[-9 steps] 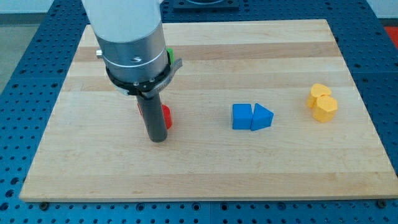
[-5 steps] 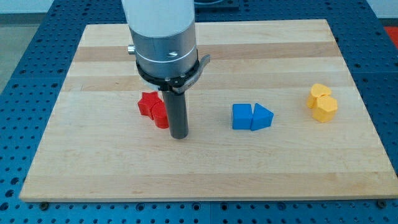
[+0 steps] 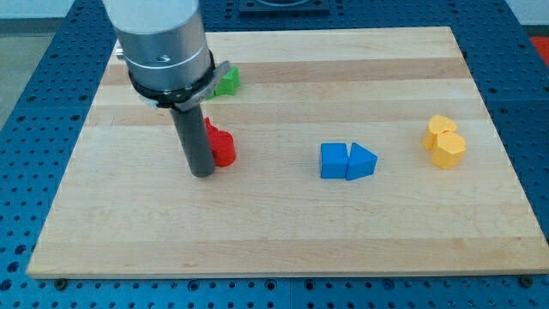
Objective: Separate the red star from the red circle
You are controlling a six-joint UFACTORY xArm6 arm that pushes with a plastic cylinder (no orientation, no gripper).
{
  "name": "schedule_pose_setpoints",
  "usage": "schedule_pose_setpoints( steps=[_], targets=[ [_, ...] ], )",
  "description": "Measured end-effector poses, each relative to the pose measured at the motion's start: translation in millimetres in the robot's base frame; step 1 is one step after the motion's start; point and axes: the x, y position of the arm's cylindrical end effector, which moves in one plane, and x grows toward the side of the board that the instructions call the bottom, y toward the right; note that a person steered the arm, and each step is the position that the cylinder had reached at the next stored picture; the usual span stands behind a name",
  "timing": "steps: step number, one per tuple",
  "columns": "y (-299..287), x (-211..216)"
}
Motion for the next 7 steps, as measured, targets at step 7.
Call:
schedule_pose_setpoints(
  steps=[7],
  targets=[
    [-19.0, -38.8]
  ],
)
